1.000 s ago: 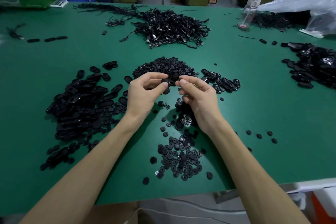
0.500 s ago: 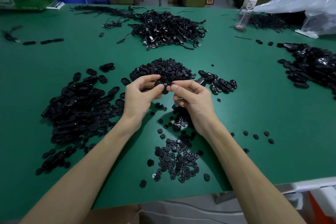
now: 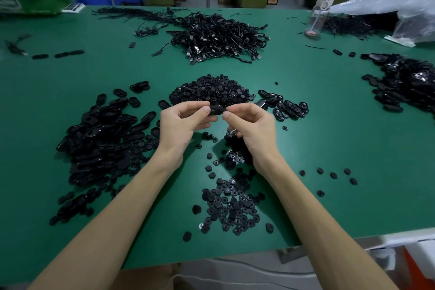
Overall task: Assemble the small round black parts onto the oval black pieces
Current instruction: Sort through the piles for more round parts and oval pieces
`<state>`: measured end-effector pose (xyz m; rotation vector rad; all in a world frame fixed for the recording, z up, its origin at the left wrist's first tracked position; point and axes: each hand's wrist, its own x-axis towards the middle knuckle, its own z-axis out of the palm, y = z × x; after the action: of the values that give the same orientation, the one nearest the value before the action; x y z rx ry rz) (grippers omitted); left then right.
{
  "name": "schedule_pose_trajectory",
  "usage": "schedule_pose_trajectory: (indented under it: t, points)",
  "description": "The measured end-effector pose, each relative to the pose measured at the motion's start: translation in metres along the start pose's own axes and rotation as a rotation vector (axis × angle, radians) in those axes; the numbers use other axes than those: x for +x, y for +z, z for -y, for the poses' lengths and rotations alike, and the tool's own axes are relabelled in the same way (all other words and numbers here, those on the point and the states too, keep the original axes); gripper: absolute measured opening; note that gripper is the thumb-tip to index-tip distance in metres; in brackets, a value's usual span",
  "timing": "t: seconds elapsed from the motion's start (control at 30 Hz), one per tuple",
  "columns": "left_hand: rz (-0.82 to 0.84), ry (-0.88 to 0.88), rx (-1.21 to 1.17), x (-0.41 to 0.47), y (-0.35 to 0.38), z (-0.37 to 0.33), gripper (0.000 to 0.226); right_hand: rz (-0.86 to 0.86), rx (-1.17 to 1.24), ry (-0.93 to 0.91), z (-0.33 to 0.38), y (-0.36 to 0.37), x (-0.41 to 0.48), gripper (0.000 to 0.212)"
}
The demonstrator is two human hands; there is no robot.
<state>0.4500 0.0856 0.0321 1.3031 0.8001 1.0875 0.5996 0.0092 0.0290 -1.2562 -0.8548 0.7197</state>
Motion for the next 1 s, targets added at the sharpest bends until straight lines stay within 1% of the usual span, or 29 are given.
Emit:
schedule_pose_trajectory:
  t: [0.17, 0.3, 0.43, 0.67, 0.77, 0.87, 1.0]
  points:
    - [0.041, -0.001, 0.014, 0.000, 0.001, 0.002, 0.016, -0.030, -0.077, -0.048, 0.001, 0.000, -0.001, 0.006]
    - [0.074, 0.021, 0.076, -0.002, 0.006, 0.003, 0.016, -0.050, -0.241, -0.092, 0.000, 0.001, -0.001, 0.005]
    - [0.068, 0.061, 0.127, -0.004, 0.008, 0.003, 0.016, -0.102, -0.374, -0.130, -0.001, 0.003, -0.001, 0.007]
    - [0.079, 0.128, 0.263, -0.003, 0.009, 0.005, 0.015, -0.081, -0.438, -0.149, 0.003, 0.005, -0.005, 0.008]
    - [0.091, 0.113, 0.233, -0.005, 0.009, 0.005, 0.016, -0.092, -0.427, -0.165, 0.007, 0.004, -0.007, 0.007]
    - [0.091, 0.095, 0.193, -0.005, 0.010, 0.005, 0.015, -0.102, -0.492, -0.237, 0.008, 0.004, -0.010, 0.006]
    - [0.062, 0.069, 0.174, -0.007, 0.012, 0.006, 0.017, -0.048, -0.560, -0.284, 0.009, 0.007, -0.011, 0.010]
